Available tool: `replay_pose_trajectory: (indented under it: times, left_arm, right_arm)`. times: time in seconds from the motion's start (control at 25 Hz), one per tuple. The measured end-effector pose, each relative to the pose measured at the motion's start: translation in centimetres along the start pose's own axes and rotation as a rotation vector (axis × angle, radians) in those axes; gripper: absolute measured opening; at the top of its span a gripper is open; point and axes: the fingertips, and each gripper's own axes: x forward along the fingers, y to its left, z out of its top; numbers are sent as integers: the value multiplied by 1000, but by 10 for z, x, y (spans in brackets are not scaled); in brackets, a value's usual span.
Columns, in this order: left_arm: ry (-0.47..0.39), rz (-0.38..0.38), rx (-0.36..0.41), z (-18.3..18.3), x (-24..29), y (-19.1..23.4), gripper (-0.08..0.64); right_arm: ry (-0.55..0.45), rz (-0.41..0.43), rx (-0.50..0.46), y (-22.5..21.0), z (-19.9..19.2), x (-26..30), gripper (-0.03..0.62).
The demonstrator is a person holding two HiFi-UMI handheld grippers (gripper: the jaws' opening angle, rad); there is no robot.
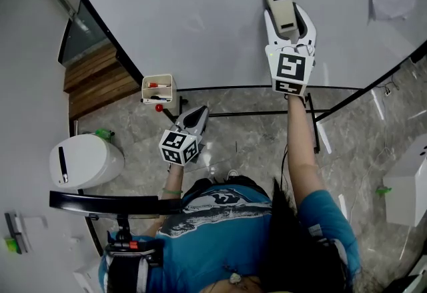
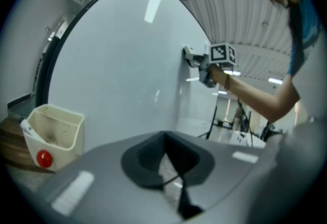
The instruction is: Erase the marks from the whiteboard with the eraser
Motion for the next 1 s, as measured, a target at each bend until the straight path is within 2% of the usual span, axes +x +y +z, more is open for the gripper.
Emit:
replay_pose_trajectory:
  times: [0.36, 0.56, 0.68, 0.76, 0.88, 1.0]
  left_arm:
    - [-5, 32, -11, 0, -18, 9, 5]
    - [-2, 58, -24, -5, -27, 19, 5]
    - [3, 57, -32, -9, -27, 19, 5]
    - [4, 51, -36, -11, -26, 19, 5]
    - [5, 38, -37, -11, -20, 18, 5]
    - [6, 17, -32, -10, -12, 12, 5]
  right_arm:
    - [60, 252, -166, 167, -24, 1, 262]
    - [100, 333, -203, 216, -43, 0, 262]
    - [94, 340, -144, 211, -38, -6, 262]
    - [73, 311, -68, 188, -27, -12, 262]
    - [35, 227, 31, 133, -12, -16, 262]
    - [25, 117, 60, 62, -7, -16, 262]
